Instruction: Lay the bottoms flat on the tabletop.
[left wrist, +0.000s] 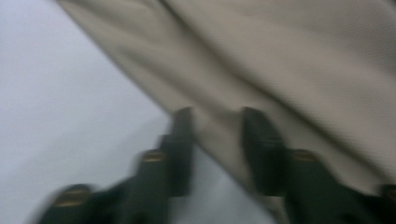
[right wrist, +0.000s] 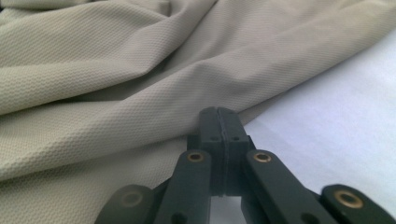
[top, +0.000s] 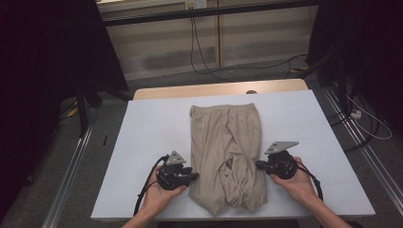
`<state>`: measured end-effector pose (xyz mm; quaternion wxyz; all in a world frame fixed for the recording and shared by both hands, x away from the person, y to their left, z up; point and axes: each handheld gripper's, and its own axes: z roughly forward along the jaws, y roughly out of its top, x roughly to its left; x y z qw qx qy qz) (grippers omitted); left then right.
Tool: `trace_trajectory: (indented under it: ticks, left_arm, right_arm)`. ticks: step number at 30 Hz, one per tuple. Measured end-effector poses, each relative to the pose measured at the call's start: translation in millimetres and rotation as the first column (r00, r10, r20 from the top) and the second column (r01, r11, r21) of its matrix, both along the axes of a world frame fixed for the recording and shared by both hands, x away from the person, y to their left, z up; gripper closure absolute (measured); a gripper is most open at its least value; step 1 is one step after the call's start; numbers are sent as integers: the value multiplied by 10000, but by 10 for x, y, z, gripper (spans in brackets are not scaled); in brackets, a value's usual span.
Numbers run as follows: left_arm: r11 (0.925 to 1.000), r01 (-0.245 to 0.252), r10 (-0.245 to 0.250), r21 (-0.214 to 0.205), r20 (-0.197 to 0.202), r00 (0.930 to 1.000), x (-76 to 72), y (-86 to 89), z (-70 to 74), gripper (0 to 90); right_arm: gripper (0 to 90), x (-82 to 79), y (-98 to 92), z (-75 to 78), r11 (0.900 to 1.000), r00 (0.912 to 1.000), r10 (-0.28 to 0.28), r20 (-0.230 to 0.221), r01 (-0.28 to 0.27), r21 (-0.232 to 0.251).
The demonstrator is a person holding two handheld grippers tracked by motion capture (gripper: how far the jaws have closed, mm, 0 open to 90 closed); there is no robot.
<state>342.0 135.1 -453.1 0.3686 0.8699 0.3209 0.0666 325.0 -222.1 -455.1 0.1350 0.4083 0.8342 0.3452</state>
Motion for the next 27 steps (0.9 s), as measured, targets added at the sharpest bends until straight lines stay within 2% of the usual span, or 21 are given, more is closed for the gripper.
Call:
trace_trajectory:
  ticks: [1, 2, 4, 7, 10, 13, 15, 17, 19, 21, 23, 25, 27]
  left_arm:
    - [9999, -83, 82, -68, -148, 9999, 12, 5, 2, 899]
    - [9999, -119, 119, -40, -83, 9999, 23, 7, 13, 900]
    - [9993, -308, 308, -212, 16, 9995, 58, 28, 47, 900]
    - [9953, -702, 697, -672, -103, 9975, 162, 92, 97, 900]
    - [9915, -1030, 1034, -799, 0, 9946, 252, 133, 116, 900]
    - [9840, -1424, 1446, -1066, 129, 9894, 346, 143, 170, 900]
    - [9804, -1618, 1669, -1121, 372, 9853, 435, 135, 202, 900]
    - [9707, -1792, 1859, -1604, 279, 9822, 538, 115, 202, 900]
    - [9690, -1814, 1894, -1679, 328, 9814, 583, 85, 179, 900]
    - [9686, -1845, 1903, -1665, 197, 9815, 572, 69, 152, 898]
    - [9721, -1701, 1776, -1613, 336, 9835, 505, 68, 177, 820]
    - [9711, -1591, 1696, -1778, 457, 9844, 392, 87, 242, 681]
    - [9749, -1177, 1317, -1892, 629, 9893, 241, 110, 310, 635]
  right_arm:
    - [900, -2, -10, 13, 9998, 9999, -109, 110, 111, -182]
    - [900, -3, -40, 33, 9994, 9992, -246, 328, 254, -235]
    - [900, -1, -150, 107, 9980, 9966, -626, 542, 619, 153]
    - [900, 15, -344, 207, 9896, 9858, -1379, 961, 1332, 536]
    - [900, 76, -504, 255, 9806, 9734, -1941, 1213, 1894, 497]
    - [900, 172, -612, 297, 9716, 9587, -2365, 1578, 2333, 390]
    - [900, 256, -656, 325, 9648, 9480, -2630, 1794, 2594, 434]
    - [900, 344, -672, 299, 9585, 9426, -2848, 1744, 2817, 428]
    - [859, 391, -641, 235, 9621, 9504, -2723, 1501, 2709, 298]
    - [745, 369, -584, 215, 9673, 9580, -2529, 1349, 2532, 151]
    - [679, 293, -542, 259, 9723, 9611, -2337, 1469, 2309, 363]
    - [627, 183, -500, 325, 9760, 9628, -2161, 1622, 2085, 626]
    - [613, 50, -440, 376, 9827, 9708, -1754, 1635, 1626, 888]
